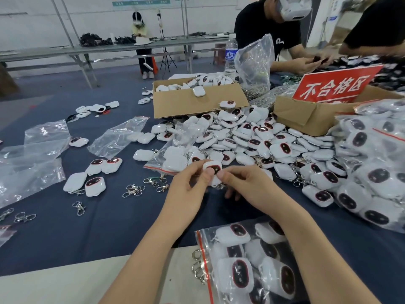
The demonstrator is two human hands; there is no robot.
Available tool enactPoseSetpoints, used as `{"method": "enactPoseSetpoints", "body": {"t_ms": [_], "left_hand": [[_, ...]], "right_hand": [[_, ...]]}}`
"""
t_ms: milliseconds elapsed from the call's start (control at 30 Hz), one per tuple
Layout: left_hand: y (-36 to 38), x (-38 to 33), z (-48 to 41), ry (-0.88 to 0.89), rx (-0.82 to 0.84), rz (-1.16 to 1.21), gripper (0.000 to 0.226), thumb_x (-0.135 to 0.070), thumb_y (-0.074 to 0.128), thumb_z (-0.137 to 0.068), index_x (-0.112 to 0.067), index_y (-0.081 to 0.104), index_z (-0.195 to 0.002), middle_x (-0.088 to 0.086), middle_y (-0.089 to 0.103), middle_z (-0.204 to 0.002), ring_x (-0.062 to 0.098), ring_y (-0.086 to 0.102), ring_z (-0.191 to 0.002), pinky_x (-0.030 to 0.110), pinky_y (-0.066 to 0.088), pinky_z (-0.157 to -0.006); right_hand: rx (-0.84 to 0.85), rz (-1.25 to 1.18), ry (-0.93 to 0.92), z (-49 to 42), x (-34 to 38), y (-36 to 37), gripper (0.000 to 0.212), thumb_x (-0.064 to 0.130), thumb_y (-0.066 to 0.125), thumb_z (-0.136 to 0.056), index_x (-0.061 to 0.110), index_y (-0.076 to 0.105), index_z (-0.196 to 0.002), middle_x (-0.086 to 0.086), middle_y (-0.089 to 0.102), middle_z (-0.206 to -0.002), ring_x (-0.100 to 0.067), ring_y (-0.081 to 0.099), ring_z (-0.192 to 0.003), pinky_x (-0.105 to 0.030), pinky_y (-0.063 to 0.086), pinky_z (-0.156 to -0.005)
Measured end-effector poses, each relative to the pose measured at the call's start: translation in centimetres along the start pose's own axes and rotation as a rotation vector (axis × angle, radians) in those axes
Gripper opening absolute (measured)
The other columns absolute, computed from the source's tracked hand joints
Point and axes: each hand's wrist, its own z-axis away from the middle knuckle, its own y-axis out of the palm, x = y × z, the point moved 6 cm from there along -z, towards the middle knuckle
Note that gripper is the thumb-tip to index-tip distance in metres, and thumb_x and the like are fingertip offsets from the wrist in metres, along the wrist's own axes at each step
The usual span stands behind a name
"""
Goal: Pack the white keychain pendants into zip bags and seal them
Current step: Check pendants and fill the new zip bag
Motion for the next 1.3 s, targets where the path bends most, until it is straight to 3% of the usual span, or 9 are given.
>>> {"method": "enactPoseSetpoints", "body": {"t_ms": [133, 267, 567, 700, 867, 1000, 1300], "left_hand": [[-0.3, 0.2, -0.1, -0.005, 0.017, -0.032, 0.02, -0.027, 0.056, -0.104, -0.026, 0.072, -0.117, -0.017, 0.074, -0.104, -0.002, 0.066, -0.099, 0.011, 0.047, -0.086], [-0.1, 0.0, -0.1, 0.005, 0.033, -0.035, 0.02, -0.023, 0.057, -0.103, -0.027, 0.073, -0.115, -0.013, 0.076, -0.104, 0.005, 0.068, -0.102, 0.016, 0.05, -0.09], [-0.1, -0.7, 0.2, 0.014, 0.069, 0.028, 0.021, -0.018, 0.059, -0.102, -0.031, 0.074, -0.109, -0.01, 0.077, -0.105, 0.007, 0.068, -0.102, 0.007, 0.046, -0.085], [-0.2, -0.8, 0.2, 0.022, 0.065, 0.028, 0.023, -0.02, 0.06, -0.102, -0.037, 0.073, -0.106, -0.013, 0.076, -0.104, -0.003, 0.066, -0.096, 0.006, 0.046, -0.084], [0.0, -0.6, 0.1, 0.043, 0.056, 0.002, 0.023, -0.023, 0.056, -0.104, -0.04, 0.071, -0.111, -0.02, 0.075, -0.108, -0.003, 0.066, -0.105, 0.02, 0.052, -0.092], [0.2, -1.0, 0.2, 0.069, 0.082, 0.005, 0.027, -0.022, 0.055, -0.105, -0.042, 0.071, -0.109, -0.018, 0.075, -0.108, -0.001, 0.067, -0.106, 0.012, 0.048, -0.09], [0.2, -1.5, 0.4, 0.075, 0.076, -0.016, 0.028, -0.021, 0.057, -0.104, -0.045, 0.069, -0.107, -0.019, 0.075, -0.105, -0.004, 0.066, -0.103, 0.006, 0.044, -0.086]], "right_hand": [[-0.006, 0.016, 0.004, 0.0, 0.0, 0.3, 0.015, 0.041, 0.064, -0.096, 0.046, 0.073, -0.085, 0.02, 0.067, -0.064, 0.005, 0.061, -0.059, -0.011, 0.045, -0.053], [-0.062, -0.046, -0.036, -0.1, 0.6, 0.1, 0.033, 0.033, 0.067, -0.096, 0.061, 0.071, -0.078, 0.014, 0.069, -0.066, 0.001, 0.064, -0.062, -0.014, 0.049, -0.052], [-0.014, -0.037, -0.013, -0.1, 0.1, 0.1, 0.021, 0.037, 0.064, -0.096, 0.052, 0.076, -0.088, 0.006, 0.07, -0.07, 0.0, 0.063, -0.067, -0.015, 0.05, -0.057], [-0.016, -0.028, -0.009, -0.2, 0.0, 0.1, 0.024, 0.037, 0.063, -0.098, 0.054, 0.075, -0.086, 0.009, 0.067, -0.066, 0.002, 0.061, -0.064, -0.014, 0.05, -0.057], [-0.053, -0.033, -0.003, -0.1, 0.2, 0.0, 0.021, 0.035, 0.063, -0.098, 0.043, 0.076, -0.084, 0.01, 0.064, -0.059, 0.003, 0.057, -0.054, -0.014, 0.049, -0.054], [-0.08, -0.028, 0.009, 0.0, 0.3, -0.1, 0.015, 0.032, 0.063, -0.098, 0.032, 0.074, -0.087, 0.008, 0.062, -0.057, 0.001, 0.056, -0.052, -0.014, 0.048, -0.052], [-0.102, -0.001, 0.022, 0.2, 0.6, -0.2, 0.015, 0.027, 0.062, -0.099, 0.024, 0.072, -0.088, 0.011, 0.059, -0.052, 0.004, 0.054, -0.047, -0.011, 0.046, -0.051]]}}
